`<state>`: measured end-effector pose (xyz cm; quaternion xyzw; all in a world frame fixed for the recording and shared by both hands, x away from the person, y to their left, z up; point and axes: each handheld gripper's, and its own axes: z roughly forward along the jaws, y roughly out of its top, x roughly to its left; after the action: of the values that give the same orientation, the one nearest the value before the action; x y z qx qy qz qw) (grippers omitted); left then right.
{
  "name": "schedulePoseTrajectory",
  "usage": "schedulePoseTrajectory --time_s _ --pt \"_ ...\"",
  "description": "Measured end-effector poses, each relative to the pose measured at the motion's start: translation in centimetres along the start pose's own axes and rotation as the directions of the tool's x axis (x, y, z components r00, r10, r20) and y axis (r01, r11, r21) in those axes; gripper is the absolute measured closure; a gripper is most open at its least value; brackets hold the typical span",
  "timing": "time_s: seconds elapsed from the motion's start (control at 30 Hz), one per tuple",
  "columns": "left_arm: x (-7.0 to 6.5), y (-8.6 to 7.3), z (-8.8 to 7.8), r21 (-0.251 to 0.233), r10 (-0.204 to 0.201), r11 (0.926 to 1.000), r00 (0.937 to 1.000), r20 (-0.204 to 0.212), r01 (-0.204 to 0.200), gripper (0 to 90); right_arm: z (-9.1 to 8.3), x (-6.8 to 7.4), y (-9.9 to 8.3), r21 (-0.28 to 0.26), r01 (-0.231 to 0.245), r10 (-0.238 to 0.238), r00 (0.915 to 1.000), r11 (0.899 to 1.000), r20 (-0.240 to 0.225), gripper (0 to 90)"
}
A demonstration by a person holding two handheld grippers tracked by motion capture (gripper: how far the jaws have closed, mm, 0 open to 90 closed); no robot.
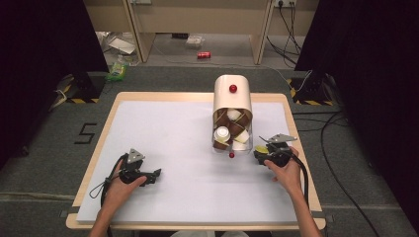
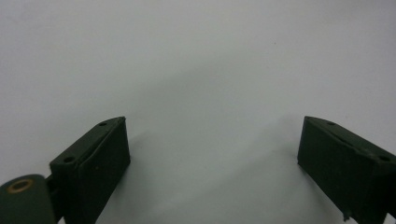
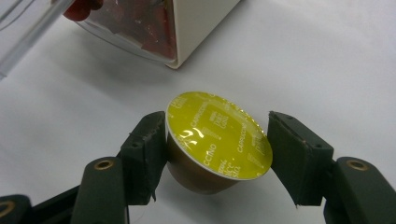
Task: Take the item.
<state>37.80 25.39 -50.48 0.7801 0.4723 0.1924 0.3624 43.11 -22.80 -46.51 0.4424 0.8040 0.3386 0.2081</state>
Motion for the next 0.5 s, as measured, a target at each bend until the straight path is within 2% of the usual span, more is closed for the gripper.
schedulePoseTrajectory --time_s 0.33,0.5 --pt "0.00 0.00 0.00 0.000 0.000 1.0000 1.0000 0.000 0.000 8.6 0.51 0.37 -0.16 0.012 -0.001 0.001 0.9999 1.000 -0.014 39.8" --pt "0.01 0.00 -0.01 0.000 -0.001 1.0000 1.0000 0.002 0.001 8.5 0.44 0.39 -0.19 0.009 -0.011 0.011 0.9998 1.000 -0.014 33.8"
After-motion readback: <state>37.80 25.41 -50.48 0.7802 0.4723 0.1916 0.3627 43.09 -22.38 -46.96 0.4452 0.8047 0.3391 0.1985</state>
